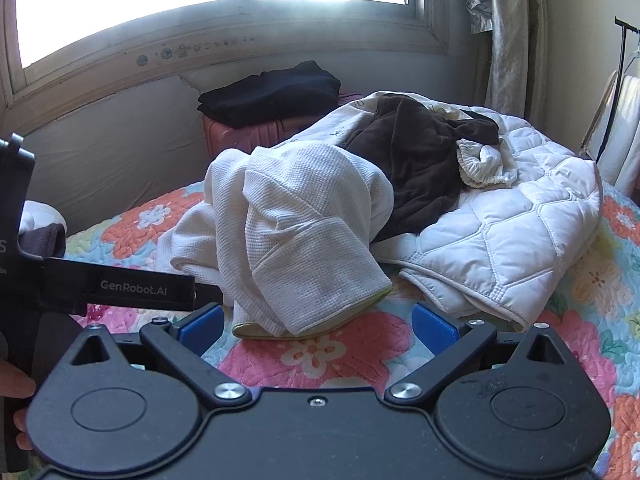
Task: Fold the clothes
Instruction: 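Move both grippers toward the white waffle-knit garment on the pile, then close the right gripper on the white garment while the left gripper grasps it too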
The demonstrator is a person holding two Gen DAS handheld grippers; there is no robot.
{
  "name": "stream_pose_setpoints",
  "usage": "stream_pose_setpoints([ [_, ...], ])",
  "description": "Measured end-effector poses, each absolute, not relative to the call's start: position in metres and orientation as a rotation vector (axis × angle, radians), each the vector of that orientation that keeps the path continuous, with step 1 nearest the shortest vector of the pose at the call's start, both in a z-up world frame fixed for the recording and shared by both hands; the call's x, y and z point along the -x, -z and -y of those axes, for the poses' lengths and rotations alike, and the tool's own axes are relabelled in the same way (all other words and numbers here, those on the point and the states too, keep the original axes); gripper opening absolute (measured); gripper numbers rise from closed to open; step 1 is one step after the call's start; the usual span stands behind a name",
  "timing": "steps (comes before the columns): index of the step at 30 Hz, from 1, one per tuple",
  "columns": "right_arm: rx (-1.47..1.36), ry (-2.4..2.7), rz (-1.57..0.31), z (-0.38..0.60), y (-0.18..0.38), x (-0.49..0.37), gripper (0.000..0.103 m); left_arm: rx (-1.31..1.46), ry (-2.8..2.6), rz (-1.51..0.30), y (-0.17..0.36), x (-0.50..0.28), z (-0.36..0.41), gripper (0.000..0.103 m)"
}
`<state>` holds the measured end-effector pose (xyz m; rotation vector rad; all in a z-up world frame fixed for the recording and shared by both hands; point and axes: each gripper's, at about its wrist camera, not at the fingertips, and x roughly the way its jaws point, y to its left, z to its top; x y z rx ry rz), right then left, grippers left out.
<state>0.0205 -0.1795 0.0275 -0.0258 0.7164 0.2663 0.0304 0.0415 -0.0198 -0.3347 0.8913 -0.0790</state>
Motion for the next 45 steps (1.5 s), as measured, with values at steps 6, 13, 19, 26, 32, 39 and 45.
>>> stream_pose_setpoints([
  [6,-0.147,-0.301,-0.792,0.193,-0.02,-0.044,0.102,0.52,-0.076,-0.857,0.046,-0.046,-0.071,0.1],
  [13,-0.267,-0.274,-0.787,0.196,-0.015,-0.085,0.102,0.605,-0.025,-0.8,0.045,-0.067,-0.098,0.097],
  [19,-0.349,-0.302,-0.745,0.198,-0.018,-0.135,0.102,0.608,0.048,-0.824,0.061,-0.094,-0.099,0.093],
  [26,-0.378,-0.319,-0.826,0.187,0.021,-0.183,0.102,0.685,0.071,-0.909,0.093,-0.118,-0.088,0.098],
  [32,-0.569,-0.376,-0.836,0.186,0.057,-0.19,0.085,0.74,0.035,-0.888,0.102,-0.126,-0.089,0.103],
  [39,-0.503,-0.463,-0.783,0.178,0.045,-0.161,0.045,0.713,0.201,-0.923,0.1,-0.133,-0.079,0.071],
  [45,-0.517,-0.51,-0.765,0.182,0.034,-0.136,0.038,0.665,0.277,-0.902,0.088,-0.128,-0.069,0.04],
])
